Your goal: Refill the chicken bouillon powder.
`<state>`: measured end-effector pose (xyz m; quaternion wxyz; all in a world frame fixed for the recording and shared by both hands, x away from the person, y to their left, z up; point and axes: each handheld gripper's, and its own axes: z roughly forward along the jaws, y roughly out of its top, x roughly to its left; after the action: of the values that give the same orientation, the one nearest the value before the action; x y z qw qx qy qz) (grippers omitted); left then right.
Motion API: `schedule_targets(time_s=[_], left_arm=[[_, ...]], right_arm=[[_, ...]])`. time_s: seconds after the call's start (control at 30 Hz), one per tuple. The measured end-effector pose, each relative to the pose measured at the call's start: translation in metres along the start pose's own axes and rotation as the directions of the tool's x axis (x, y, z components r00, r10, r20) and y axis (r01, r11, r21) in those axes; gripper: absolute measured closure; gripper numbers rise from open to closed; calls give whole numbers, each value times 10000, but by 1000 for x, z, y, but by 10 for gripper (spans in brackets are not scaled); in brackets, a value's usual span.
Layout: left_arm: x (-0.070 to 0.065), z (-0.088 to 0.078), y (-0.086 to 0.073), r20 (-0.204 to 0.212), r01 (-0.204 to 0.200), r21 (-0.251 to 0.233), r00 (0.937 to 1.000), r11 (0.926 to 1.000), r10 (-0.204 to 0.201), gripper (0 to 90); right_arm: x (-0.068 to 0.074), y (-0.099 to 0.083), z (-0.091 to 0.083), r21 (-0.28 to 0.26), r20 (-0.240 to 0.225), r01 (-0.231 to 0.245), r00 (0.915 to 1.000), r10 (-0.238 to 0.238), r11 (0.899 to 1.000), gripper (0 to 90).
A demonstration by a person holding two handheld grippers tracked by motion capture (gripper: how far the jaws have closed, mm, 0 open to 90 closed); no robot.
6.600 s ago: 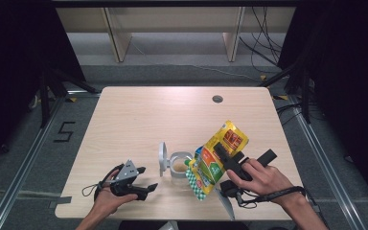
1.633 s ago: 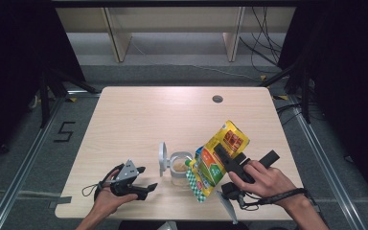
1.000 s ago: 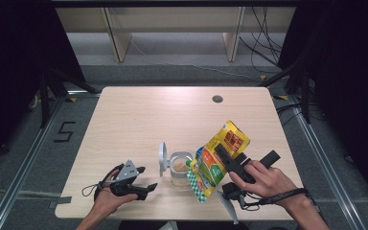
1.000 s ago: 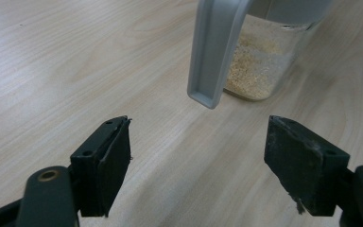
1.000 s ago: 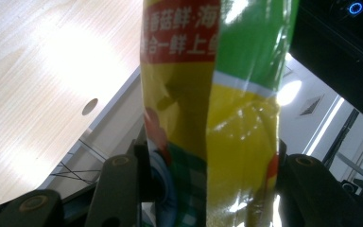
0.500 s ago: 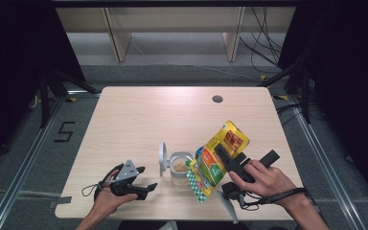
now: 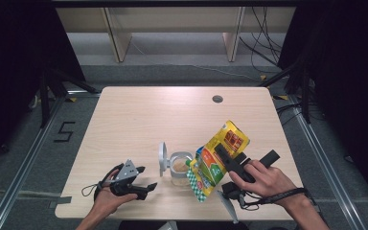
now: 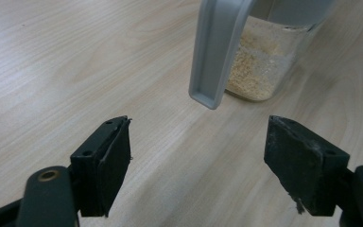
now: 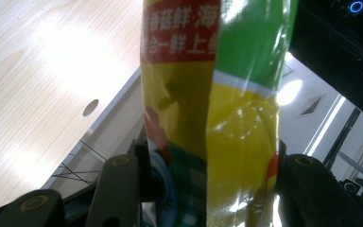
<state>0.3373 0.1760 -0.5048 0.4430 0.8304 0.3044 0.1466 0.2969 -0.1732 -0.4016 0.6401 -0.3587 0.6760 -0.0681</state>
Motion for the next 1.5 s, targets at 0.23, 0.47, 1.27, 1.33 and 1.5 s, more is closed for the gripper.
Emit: schedule_targets(time_s=[0.23, 0.47, 1.27, 1.33, 1.5], left_arm=[[-2, 1, 0, 14, 233, -15, 9997, 9997, -233, 232], [1, 0, 0, 14, 20, 4, 10000, 10000, -20, 232], [-2, 0, 0, 168, 348, -40, 9993, 9994, -347, 232], [-1, 0, 1, 102, 151, -78, 9998, 9999, -150, 232], [-1, 1, 0, 138, 229, -122, 9996, 9997, -228, 232]], right_arm=[[0, 1, 0, 35, 124, 6, 9999, -7, 10000, 581], [0, 2, 2, -78, 63, -141, 9999, 142, 9999, 581], [0, 0, 1, 11, 163, -154, 9997, 153, 9999, 591], [0, 0, 1, 30, 126, -138, 9998, 137, 9999, 591], [0, 0, 1, 5, 135, -184, 9997, 184, 9998, 592]])
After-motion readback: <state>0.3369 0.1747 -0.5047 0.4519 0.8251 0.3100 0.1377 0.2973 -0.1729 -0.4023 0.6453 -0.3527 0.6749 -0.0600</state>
